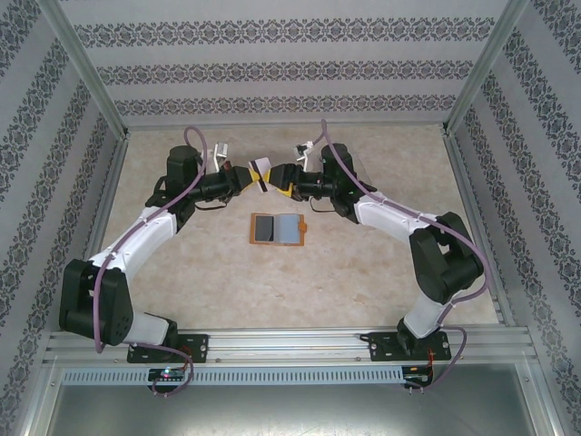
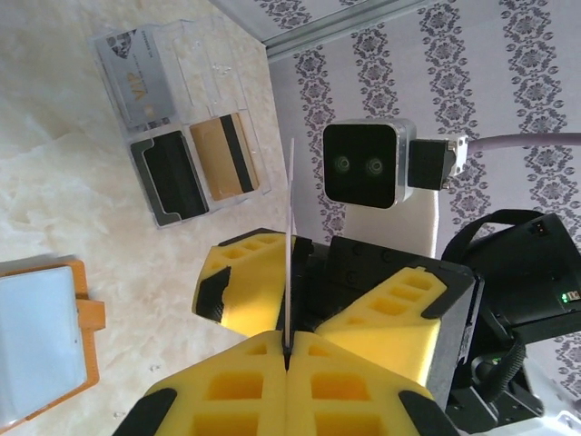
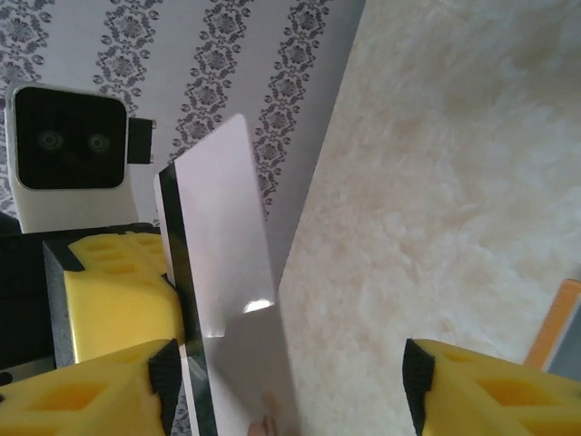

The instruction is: Take the credit cards out of the card holder

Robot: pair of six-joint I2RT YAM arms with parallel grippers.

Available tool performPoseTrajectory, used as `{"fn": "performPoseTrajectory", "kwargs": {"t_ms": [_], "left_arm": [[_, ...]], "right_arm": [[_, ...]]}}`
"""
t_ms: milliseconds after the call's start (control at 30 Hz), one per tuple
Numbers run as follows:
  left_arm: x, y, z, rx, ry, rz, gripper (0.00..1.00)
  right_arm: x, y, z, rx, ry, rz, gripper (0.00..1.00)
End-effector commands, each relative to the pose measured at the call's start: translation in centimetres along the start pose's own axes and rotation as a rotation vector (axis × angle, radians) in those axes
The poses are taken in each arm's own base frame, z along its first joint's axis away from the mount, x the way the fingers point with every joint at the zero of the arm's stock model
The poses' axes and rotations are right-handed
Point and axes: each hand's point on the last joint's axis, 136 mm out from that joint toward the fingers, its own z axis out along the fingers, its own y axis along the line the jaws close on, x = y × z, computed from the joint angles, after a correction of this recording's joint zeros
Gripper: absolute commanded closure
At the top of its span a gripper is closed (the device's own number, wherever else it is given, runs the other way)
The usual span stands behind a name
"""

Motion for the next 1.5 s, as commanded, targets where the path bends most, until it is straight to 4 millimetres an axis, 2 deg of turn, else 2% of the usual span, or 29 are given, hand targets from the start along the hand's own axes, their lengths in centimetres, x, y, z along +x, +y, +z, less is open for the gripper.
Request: {"fn": "performPoseTrajectory", "kwargs": {"t_ms": [0,67,333,467,667,800,867,1067,1133,1300,1467], "left_arm": [[-0.7,-0.9,-0.3,0.053,-0.011,0.008,1.00],[-0.8,-0.8,-0.5,0.048,-0.016,0.001,1.00],[-1.1,-0.5,-1.7,0.029,-0.042,-0.014,1.00],[-1.1,-0.7,-1.9,0.035,-0.037,-0.015,1.00],[-1.1,-0.7,-1.9,0.042,-0.031,-0.021,1.00],[-1.0,-0.4,-2.0,0.020,-0.026,-0.024,0.98],[-0.9,0.6,-2.6,-0.065,-0.038,-0.015,0.88],[-1.1,4.2,-6.0,-0.410,-0.100,0.083,0.46],[-1.2,5.2,-7.2,-0.505,-0.111,0.099,0.35],[-1.6,6.6,-10.0,-0.675,-0.141,0.160,0.18],[-1.6,7.0,-10.8,-0.725,-0.147,0.191,0.04]], "right_arm": [[-0.6,2.5,-0.4,-0.099,-0.015,-0.033,0.45],[-0.7,2.3,-0.5,-0.109,-0.023,-0.015,0.51],[-1.1,2.1,-1.2,-0.143,-0.058,0.013,0.62],[-1.0,2.0,-0.8,-0.147,-0.040,0.022,0.76],[-0.6,1.9,0.0,-0.151,-0.011,0.025,0.84],[-0.8,1.6,0.0,-0.133,-0.023,0.013,0.95],[-0.8,0.9,-0.1,-0.083,-0.039,-0.009,1.00],[-1.5,-2.9,-1.7,0.221,-0.098,-0.136,1.00],[-2.0,-4.2,-2.6,0.319,-0.112,-0.181,1.00],[-4.2,-7.4,-5.7,0.589,-0.151,-0.323,1.00],[-7.3,-10.5,-9.5,0.808,-0.204,-0.418,1.00]]}}
